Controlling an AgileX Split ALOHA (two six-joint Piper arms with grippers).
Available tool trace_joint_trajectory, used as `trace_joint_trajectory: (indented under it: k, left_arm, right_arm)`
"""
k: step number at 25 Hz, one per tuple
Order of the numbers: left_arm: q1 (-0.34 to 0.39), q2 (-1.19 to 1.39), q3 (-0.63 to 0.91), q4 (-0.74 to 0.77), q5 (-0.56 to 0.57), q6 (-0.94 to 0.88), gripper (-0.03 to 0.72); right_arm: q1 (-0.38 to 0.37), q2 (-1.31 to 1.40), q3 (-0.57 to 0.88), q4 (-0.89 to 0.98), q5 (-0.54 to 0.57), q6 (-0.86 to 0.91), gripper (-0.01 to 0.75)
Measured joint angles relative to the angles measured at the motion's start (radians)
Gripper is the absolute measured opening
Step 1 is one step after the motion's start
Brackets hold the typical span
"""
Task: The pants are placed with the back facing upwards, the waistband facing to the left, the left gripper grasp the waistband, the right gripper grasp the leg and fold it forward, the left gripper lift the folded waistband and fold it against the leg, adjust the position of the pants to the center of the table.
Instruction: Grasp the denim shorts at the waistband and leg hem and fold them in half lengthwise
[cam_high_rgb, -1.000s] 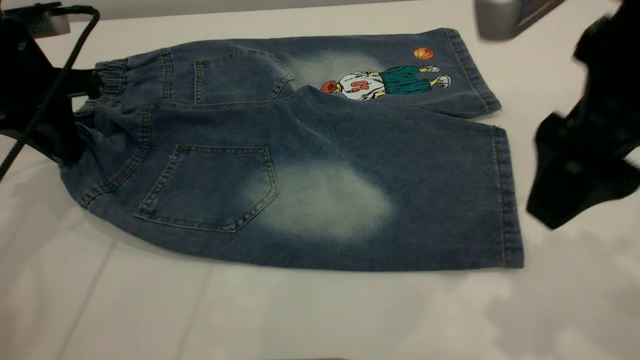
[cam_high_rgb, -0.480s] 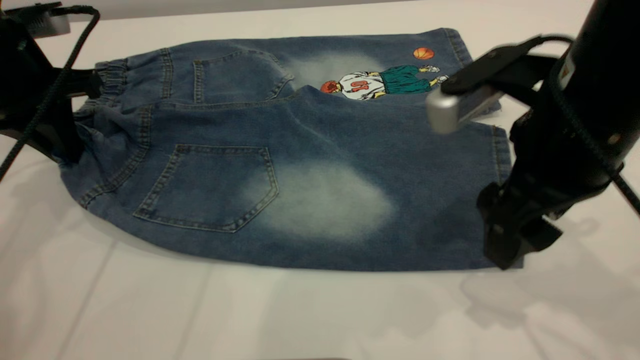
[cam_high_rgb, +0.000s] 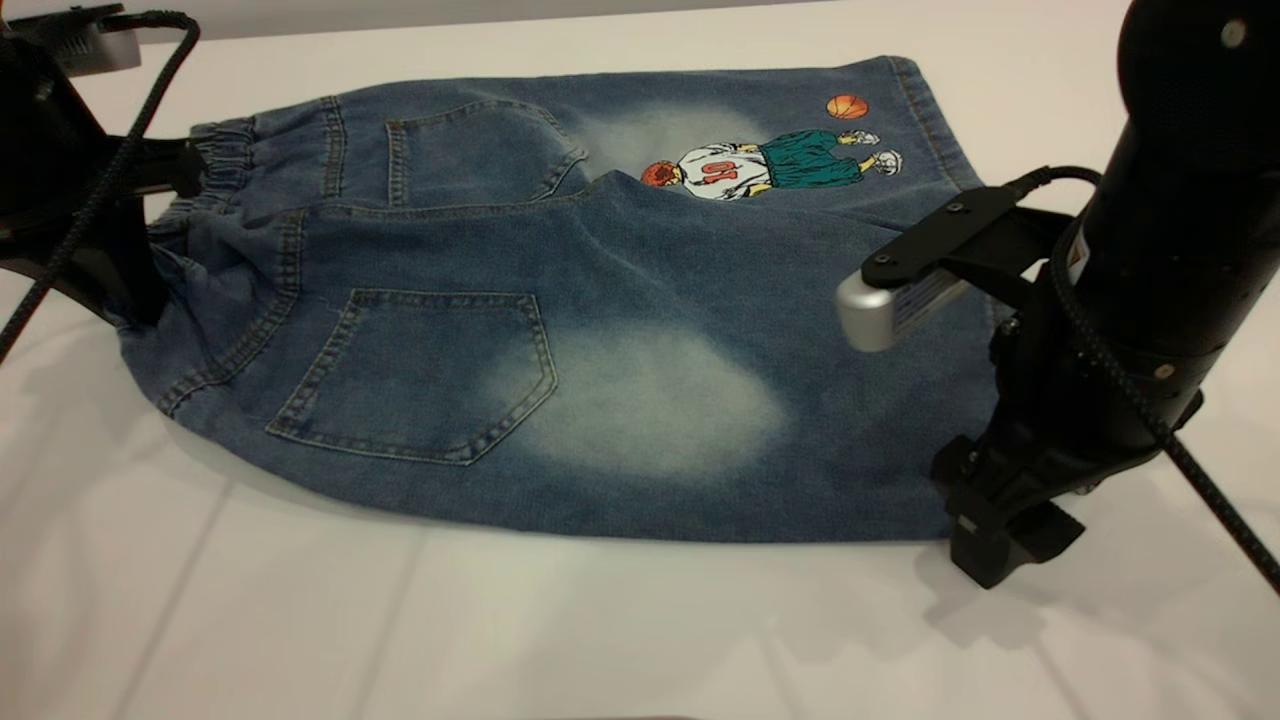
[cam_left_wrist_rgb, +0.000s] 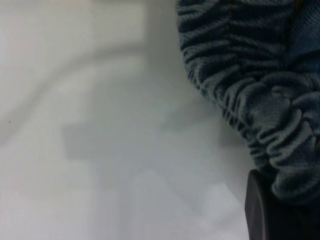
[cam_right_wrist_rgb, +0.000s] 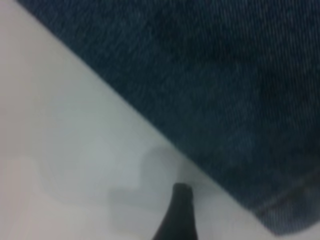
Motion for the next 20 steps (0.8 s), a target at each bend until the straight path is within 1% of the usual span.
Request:
trace_joint_trajectory:
  k: [7,9,10,11,12,14,16,17,18,20]
  left_arm:
    - [0.000,0.000,0.000,0.000,0.001,0.000,0.076]
    - [0.000,0.000,0.000,0.000,0.001,0.000,0.076]
    - [0.000,0.000,0.000,0.000,0.001,0.000,0.076]
    - [0.000,0.000,0.000,0.000,0.001,0.000,0.076]
    - [0.000,0.000,0.000,0.000,0.001,0.000,0.076]
    - [0.000,0.000,0.000,-0.001,0.002,0.000,0.076]
    - [0.000,0.000,0.000,-0.006,0.003,0.000,0.076]
    - [0.000,0.000,0.000,-0.008,0.003,0.000,0.076]
    - [0.000,0.000,0.000,-0.009,0.004,0.000,0.076]
    - [0.000,0.000,0.000,-0.019,0.010,0.000,0.076]
  right_arm:
    - [0.000,0.017,-0.010,-0.017,-0.034,0.000,0.582]
    - [0.000,0.021,-0.011,-0.020,-0.041,0.000,0.561]
    - [0.000,0.021,-0.011,-0.024,-0.042,0.000,0.535]
    - [0.000,0.022,-0.011,-0.025,-0.046,0.000,0.503]
    - [-0.001,0.022,-0.011,-0.026,-0.052,0.000,0.448]
    - [-0.001,0.023,-0.013,-0.026,-0.059,0.000,0.307]
    - [-0.001,0.024,-0.014,-0.026,-0.060,0.000,0.127]
    - [-0.001,0.024,-0.014,-0.026,-0.058,0.000,0.076]
    - [-0.001,0.023,-0.016,-0.026,-0.054,0.000,0.052]
    - [-0.001,0.015,-0.018,-0.024,-0.034,0.000,0.034]
